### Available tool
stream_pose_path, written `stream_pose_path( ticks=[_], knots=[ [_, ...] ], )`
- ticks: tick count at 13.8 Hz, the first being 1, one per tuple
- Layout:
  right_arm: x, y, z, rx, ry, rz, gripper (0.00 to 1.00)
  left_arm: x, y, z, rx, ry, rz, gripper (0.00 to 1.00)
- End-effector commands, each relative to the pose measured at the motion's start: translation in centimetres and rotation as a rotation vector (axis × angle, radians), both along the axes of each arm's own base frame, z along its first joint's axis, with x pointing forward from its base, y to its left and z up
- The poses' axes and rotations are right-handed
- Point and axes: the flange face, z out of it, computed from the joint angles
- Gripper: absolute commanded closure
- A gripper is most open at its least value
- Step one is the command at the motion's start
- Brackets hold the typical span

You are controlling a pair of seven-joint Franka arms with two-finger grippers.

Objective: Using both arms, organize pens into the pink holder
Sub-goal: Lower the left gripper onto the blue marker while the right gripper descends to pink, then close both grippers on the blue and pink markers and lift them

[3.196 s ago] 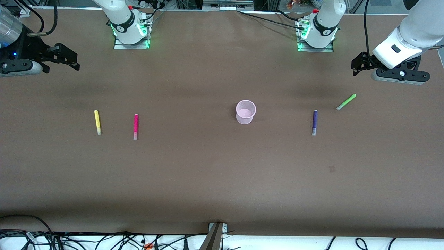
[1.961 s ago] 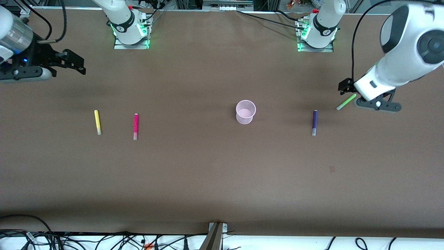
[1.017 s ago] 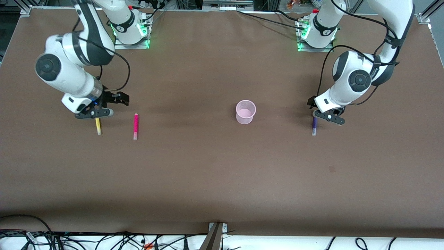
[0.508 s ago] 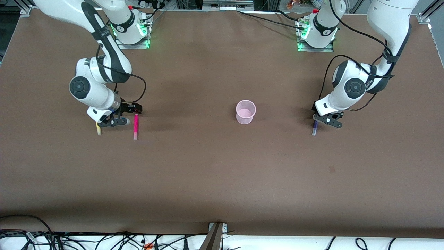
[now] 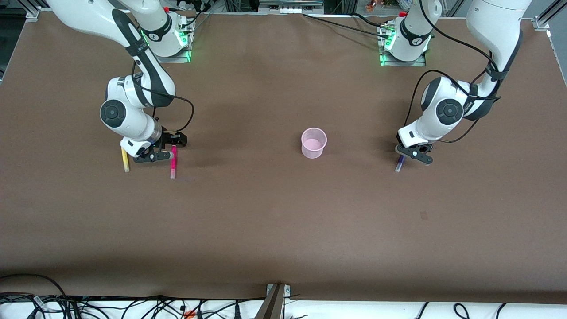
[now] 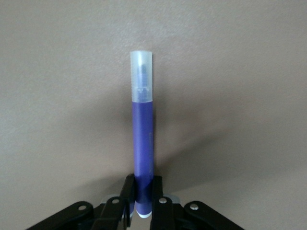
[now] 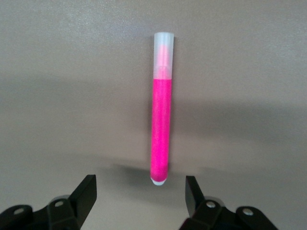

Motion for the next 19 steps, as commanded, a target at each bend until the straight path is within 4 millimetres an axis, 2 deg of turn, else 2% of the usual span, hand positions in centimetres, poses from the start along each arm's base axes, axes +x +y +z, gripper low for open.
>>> stream_pose_path(
  ticks=[1, 3, 6, 9, 11, 13, 14, 16, 17, 19],
  knots=[
    [-0.1, -0.1, -1.9, 0.006, -0.025, -0.001, 0.16, 0.4, 0.0, 0.7, 0.009, -0.014, -0.022, 1.00],
    [-0.1, -0.1, -2.4, 0.007, -0.030, 0.000, 0.20, 0.8, -0.4, 2.4, 0.016, -0.041, -0.019, 1.00],
    [-0.1, -0.4, -2.5, 0.004, -0.029, 0.001, 0.28, 1.0, -2.2, 5.5, 0.034, 0.017, -0.011, 1.00],
    [0.1, -0.9, -2.5, 0.006, -0.032, 0.015, 0.34, 3.5, -4.8, 9.9, -0.078, 0.175, 0.148, 1.00],
    [0.0, -1.0, -2.6, 0.005, -0.029, 0.014, 0.45, 5.0, -6.0, 13.1, -0.087, 0.203, 0.215, 1.00],
    [-0.1, -1.0, -2.7, 0.005, -0.026, 0.014, 0.62, 7.1, -7.6, 17.0, -0.112, 0.264, 0.334, 1.00],
    [-0.2, -1.1, -2.8, 0.004, -0.023, 0.012, 0.73, 7.6, -8.2, 18.1, -0.124, 0.326, 0.374, 1.00],
    [-0.2, -1.1, -2.8, 0.004, -0.021, 0.012, 0.90, 8.7, -9.9, 20.3, -0.206, 0.379, 0.446, 1.00],
    [-0.2, -1.1, -2.9, 0.004, -0.021, 0.012, 0.97, 8.7, -10.5, 20.8, -0.271, 0.413, 0.509, 1.00],
    [-0.2, -1.3, -2.9, 0.004, -0.019, 0.008, 1.00, 9.1, -10.7, 22.2, -0.431, 0.519, 0.685, 1.00]
  ],
)
